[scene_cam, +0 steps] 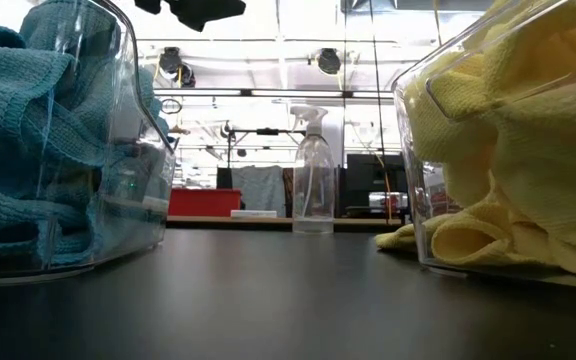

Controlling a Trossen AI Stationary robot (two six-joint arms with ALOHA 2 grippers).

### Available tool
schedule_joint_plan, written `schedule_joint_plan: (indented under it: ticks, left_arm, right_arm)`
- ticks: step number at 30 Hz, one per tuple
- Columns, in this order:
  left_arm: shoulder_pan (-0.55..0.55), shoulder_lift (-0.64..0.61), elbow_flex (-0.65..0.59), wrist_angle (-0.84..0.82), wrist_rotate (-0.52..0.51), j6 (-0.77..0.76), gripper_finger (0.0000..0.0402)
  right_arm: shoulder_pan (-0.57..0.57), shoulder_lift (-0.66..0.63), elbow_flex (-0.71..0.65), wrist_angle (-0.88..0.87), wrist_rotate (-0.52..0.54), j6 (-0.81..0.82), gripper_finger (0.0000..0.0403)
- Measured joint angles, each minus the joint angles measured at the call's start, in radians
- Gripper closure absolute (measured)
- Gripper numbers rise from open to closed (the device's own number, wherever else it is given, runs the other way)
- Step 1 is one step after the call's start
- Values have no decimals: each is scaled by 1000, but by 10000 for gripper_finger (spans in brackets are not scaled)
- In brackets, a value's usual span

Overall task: Sort microfiber towel by color & place in baskets
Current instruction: Put the yellow microfiber towel into the right transparent bin

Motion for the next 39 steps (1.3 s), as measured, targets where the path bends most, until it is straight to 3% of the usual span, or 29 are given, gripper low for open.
schedule_joint_plan:
  ticks: [9,15,24,30,39]
  left_arm:
    - [6,170,4,207,79,51,169]
    - [32,318,76,362,159,55,169]
    - [44,569,285,315,251,55,169]
    - [59,677,399,205,326,53,169]
    - [50,801,547,171,394,53,169]
  right_arm:
    - [-28,157,-77,216,-51,86,403]
    - [-46,294,-77,312,-100,128,403]
    - [-46,431,-75,298,-114,230,403]
    - [-44,438,-74,235,-132,269,403]
    - [-47,439,-74,193,-135,265,394]
